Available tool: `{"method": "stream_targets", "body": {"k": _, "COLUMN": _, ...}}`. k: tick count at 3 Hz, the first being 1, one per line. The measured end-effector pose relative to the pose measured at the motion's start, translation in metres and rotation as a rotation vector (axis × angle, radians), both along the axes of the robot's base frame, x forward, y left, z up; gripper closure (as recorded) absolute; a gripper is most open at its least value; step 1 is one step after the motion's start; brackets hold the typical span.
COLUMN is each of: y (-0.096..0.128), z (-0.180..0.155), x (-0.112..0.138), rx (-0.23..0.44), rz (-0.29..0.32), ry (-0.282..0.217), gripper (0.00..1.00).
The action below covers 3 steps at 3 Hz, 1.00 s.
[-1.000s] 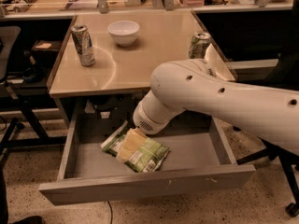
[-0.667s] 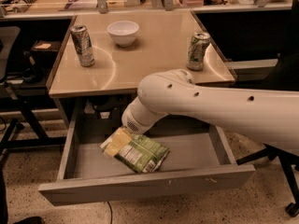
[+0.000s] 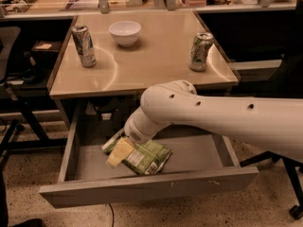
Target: Pick green jalapeno chip bag from top drawer and place on counter
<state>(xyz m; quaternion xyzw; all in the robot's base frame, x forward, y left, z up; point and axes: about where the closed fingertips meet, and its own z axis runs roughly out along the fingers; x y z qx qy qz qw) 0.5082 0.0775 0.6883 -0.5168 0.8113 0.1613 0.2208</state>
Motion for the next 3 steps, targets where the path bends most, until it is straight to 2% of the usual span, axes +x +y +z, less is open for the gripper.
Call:
{"method": "stream_targets", "body": {"k": 1, "y": 0.004, "z": -0.021, "x": -0.001, "rx": 0.005, "rz": 0.005, "ry": 0.01, "gripper": 0.0}}
{"method": "stream_targets", "body": {"k": 3, "y": 0.014, "z": -0.049, "x": 0.02, "rx": -0.008, "rz": 0.03, "ry": 0.008, "gripper": 0.0}}
